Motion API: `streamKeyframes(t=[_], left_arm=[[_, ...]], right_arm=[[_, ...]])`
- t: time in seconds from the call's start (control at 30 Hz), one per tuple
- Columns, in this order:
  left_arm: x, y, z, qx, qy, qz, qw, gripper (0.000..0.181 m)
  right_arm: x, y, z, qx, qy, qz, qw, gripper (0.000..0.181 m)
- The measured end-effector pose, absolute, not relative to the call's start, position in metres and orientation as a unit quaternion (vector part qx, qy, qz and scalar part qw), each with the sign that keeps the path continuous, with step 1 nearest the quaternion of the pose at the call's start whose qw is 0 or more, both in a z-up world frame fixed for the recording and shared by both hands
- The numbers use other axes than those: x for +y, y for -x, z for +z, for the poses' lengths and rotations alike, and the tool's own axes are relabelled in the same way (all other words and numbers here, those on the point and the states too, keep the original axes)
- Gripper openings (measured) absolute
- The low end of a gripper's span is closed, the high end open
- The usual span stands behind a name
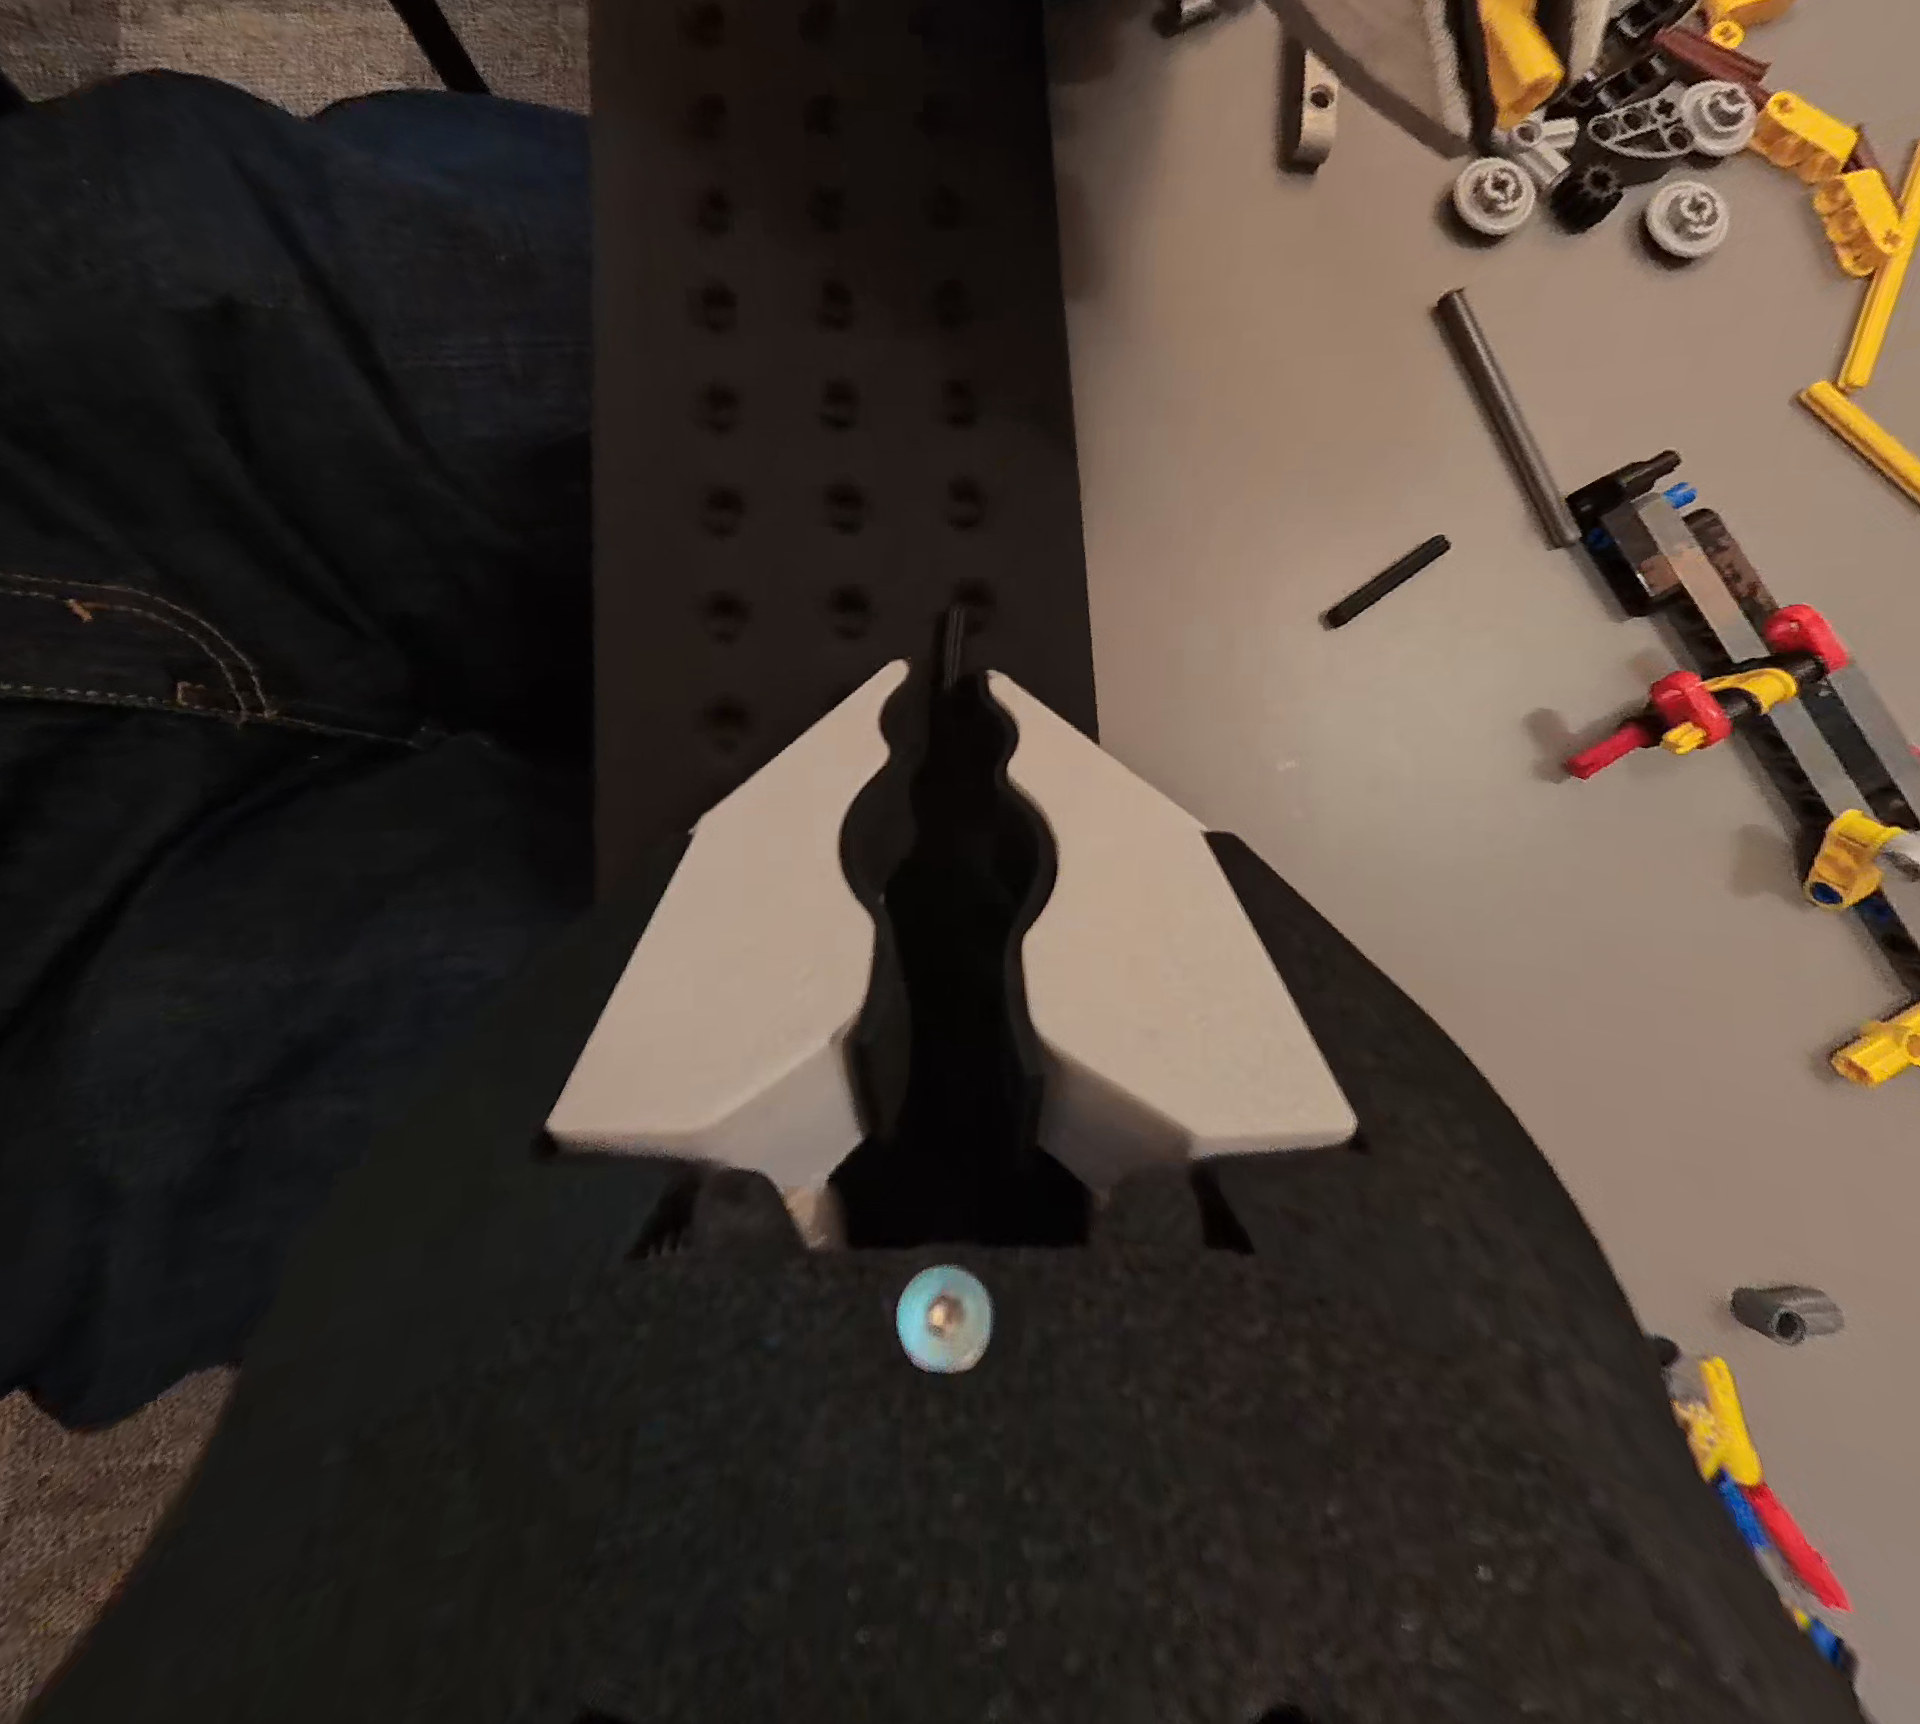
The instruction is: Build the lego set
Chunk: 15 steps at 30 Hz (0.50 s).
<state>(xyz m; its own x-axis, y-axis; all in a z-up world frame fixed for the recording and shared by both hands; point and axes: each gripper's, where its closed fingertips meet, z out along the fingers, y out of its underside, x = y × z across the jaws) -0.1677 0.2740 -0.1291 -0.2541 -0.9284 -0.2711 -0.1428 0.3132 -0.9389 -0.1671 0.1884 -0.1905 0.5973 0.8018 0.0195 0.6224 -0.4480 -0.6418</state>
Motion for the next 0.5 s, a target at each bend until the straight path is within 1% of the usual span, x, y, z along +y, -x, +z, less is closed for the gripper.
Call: streamKeyframes(t=[0.2, 0.43, 0.5], left_arm=[[0.2721, 0.1676, -0.1301, 0.671, 0.398, -0.425, 0.458, 0.007], [0.2693, 0.1676, -0.1309, 0.675, 0.394, -0.427, 0.455, 0.007], [0.2661, 0.1688, -0.1273, 0.675, 0.383, -0.433, 0.459, 0.006]], right_arm=[[0.1901, 0.1675, -0.1910, -0.408, 0.838, 0.145, 0.333, 0.005], [0.1918, 0.1669, -0.1954, -0.413, 0.847, 0.123, 0.312, 0.004], [0.1958, 0.1656, -0.1881, -0.419, 0.838, 0.110, 0.331, 0.004]])
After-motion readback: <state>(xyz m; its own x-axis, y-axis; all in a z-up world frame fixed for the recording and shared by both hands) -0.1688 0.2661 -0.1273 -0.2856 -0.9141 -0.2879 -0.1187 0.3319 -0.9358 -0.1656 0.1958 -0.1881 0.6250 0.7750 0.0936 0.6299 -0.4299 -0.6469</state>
